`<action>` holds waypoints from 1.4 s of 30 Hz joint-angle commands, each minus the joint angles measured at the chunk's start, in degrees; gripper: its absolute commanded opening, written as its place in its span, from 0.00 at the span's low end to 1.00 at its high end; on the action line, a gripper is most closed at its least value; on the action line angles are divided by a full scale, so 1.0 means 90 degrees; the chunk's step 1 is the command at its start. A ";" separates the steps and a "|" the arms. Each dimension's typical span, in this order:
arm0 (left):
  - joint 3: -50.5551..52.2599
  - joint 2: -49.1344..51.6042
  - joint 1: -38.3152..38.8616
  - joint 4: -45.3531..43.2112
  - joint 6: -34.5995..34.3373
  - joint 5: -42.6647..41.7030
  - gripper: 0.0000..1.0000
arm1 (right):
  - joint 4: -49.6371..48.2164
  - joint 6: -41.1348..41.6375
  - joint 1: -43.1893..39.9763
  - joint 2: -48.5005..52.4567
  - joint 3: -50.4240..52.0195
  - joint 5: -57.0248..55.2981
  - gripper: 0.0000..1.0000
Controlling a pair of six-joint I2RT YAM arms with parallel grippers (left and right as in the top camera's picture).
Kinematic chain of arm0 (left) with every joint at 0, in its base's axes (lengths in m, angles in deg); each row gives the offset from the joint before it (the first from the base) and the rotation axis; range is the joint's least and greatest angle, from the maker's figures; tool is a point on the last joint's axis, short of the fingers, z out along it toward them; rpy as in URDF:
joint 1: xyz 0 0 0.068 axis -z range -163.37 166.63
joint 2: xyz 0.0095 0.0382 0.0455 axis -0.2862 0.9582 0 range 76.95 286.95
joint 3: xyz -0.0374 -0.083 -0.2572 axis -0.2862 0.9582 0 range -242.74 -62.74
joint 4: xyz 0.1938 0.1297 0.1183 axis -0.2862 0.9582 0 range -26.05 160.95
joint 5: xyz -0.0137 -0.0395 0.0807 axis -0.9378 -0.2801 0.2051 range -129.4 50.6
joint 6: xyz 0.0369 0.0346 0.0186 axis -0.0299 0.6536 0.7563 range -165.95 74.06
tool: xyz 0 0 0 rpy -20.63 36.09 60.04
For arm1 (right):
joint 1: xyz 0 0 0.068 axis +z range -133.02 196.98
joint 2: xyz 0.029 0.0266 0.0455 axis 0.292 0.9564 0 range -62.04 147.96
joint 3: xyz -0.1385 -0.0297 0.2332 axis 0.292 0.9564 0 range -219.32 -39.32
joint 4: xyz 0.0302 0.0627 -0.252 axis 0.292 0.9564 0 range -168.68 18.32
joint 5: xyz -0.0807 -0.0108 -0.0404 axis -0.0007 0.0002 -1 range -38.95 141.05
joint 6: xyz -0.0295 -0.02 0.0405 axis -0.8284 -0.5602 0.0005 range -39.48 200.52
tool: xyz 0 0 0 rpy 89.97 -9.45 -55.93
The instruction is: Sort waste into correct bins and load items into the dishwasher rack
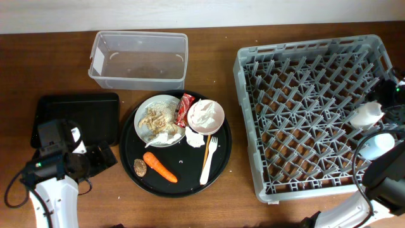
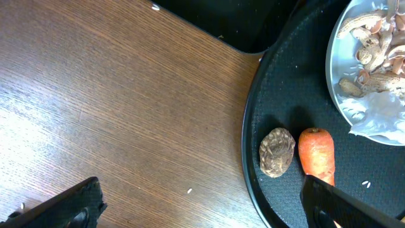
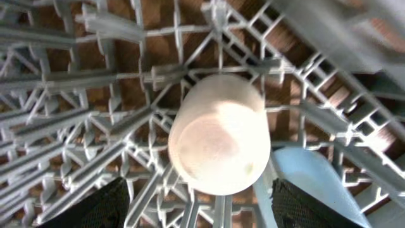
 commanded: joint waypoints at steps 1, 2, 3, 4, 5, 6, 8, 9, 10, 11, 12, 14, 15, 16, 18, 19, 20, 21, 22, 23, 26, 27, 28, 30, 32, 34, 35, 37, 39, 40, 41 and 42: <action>-0.0097 0.0007 -0.0041 -0.0017 0.0010 -0.0073 0.99 | 0.0335 -0.0323 0.0185 -0.0906 0.0010 0.0418 0.75; -0.0097 0.0007 -0.0041 -0.0017 0.0010 -0.0073 0.99 | 0.0508 -0.0488 0.0403 -0.1260 0.0010 0.0444 0.76; -0.0097 0.0007 -0.0041 -0.0017 0.0010 -0.0073 0.99 | 0.0673 -0.0593 0.0629 -0.1525 0.0010 0.0491 0.76; -0.0097 0.0007 -0.0041 -0.0017 0.0010 -0.0075 0.99 | 0.0916 -0.0760 0.1025 -0.1843 0.0010 0.0607 0.77; -0.0097 0.0007 -0.0041 -0.0017 0.0010 -0.0075 0.99 | 0.1110 -0.0801 0.1426 -0.2040 0.0010 0.0605 0.77; -0.0097 0.0007 -0.0041 -0.0017 0.0010 -0.0129 1.00 | 0.1404 -0.0811 0.2011 -0.2191 0.0010 0.0656 0.77; -0.0097 0.0007 -0.0041 -0.0015 0.0010 -0.0194 0.99 | 0.1739 -0.0818 0.3305 -0.2188 0.0058 0.0653 0.77; -0.0097 0.0007 -0.0041 -0.0015 0.0010 -0.0194 0.99 | 0.1763 -0.0758 0.3691 -0.2188 0.0112 0.0653 0.77; -0.0097 0.0007 -0.0041 -0.0015 0.0010 -0.0194 0.99 | 0.1773 -0.0721 0.4102 -0.2188 0.0189 0.0653 0.77; -0.0097 0.0007 -0.0041 -0.0019 0.0010 -0.0323 0.99 | 0.1821 -0.0423 0.4461 -0.2188 0.0255 0.0549 0.77; -0.0097 0.0007 -0.0041 -0.0058 0.0012 -0.0537 0.99 | 0.1919 0.0117 0.4675 -0.2188 0.0294 0.0284 0.77; -0.0097 0.0007 0.0095 -0.0308 0.0063 -0.1005 0.99 | 0.2140 0.0789 0.4743 -0.2191 0.0306 -0.0172 0.77; -0.0097 0.0007 0.0335 -0.0401 0.0063 -0.1005 0.99 | 0.2217 0.1039 0.4680 -0.2215 0.0306 -0.0437 0.77; -0.0100 0.0007 0.0850 -0.0597 0.0100 -0.1001 0.99 | 0.2373 0.1314 0.4568 -0.2290 0.0306 -0.0763 0.77; -0.0138 0.0085 0.1676 -0.0903 0.0109 -0.0959 0.99 | 0.2460 0.1319 0.4386 -0.2472 0.0330 -0.0818 0.78; -0.0240 0.0238 0.2069 -0.0925 0.0109 -0.0818 0.99 | 0.2492 0.1273 0.4248 -0.2625 0.0437 -0.0814 0.79; -0.0430 0.0527 0.2514 -0.0920 0.0112 -0.0680 0.99 | 0.2467 0.1248 0.4085 -0.2849 0.0702 -0.0814 0.81; -0.0639 0.0840 0.2820 -0.0925 0.0109 -0.0680 0.99 | 0.2431 0.1127 0.3881 -0.3111 0.1061 -0.0804 0.84; -0.0867 0.1151 0.3026 -0.0928 0.0112 -0.0680 0.99 | 0.2368 0.1010 0.3730 -0.3315 0.1367 -0.0770 0.85; -0.1137 0.1486 0.3164 -0.0947 0.0112 -0.0682 0.99 | 0.2188 0.0699 0.3514 -0.3660 0.1853 -0.0525 0.88; -0.1608 0.2115 0.3252 -0.1251 0.0109 -0.0787 0.99 | 0.1902 0.0095 0.2953 -0.4313 0.2718 0.0058 0.97; -0.1608 0.2169 0.3252 -0.1394 0.0109 -0.0865 0.99 | 0.1865 0.0073 0.2851 -0.4401 0.2839 0.0053 1.00; -0.1608 0.2249 0.3252 -0.1681 0.0104 -0.1027 0.99 | 0.1797 0.0078 0.2691 -0.4481 0.3053 0.0061 0.98; -0.1608 0.2317 0.3252 -0.1962 0.0070 -0.1098 0.99 | 0.1785 0.0078 0.2662 -0.4449 0.3283 0.0058 0.93; -0.1608 0.2407 0.3288 -0.2120 0.0010 -0.1137 0.99 | 0.1654 0.0085 0.2667 -0.4449 0.3657 0.0063 0.71; -0.1608 0.2535 0.3356 -0.2106 0.0012 -0.1141 0.99 | 0.1321 0.0087 0.2667 -0.4449 0.4109 0.0415 0.34; -0.1608 0.2613 0.3407 -0.2072 0.0012 -0.1141 0.99 | 0.1044 0.0095 0.2667 -0.4449 0.4415 0.0549 0.27; -0.1605 0.2684 0.3478 -0.2064 0.0012 -0.1139 0.99 | 0.0447 0.0260 0.2667 -0.4449 0.4969 0.0585 0.26; -0.1605 0.2684 0.3478 -0.2064 0.0012 -0.1141 0.99 | -0.0109 0.0299 0.2667 -0.4449 0.5510 0.0585 0.26; -0.1605 0.2681 0.3478 -0.2062 0.0012 -0.1139 0.99 | -0.0253 0.0299 0.2667 -0.4449 0.5639 0.0590 0.26; -0.1605 0.2684 0.3478 -0.2064 0.0012 -0.1141 0.99 | -0.0403 0.0299 0.2667 -0.4449 0.5753 0.0590 0.26; -0.1605 0.2684 0.3478 -0.2062 0.0012 -0.1141 0.99 | -0.0600 0.0299 0.2667 -0.4449 0.5872 0.0590 0.26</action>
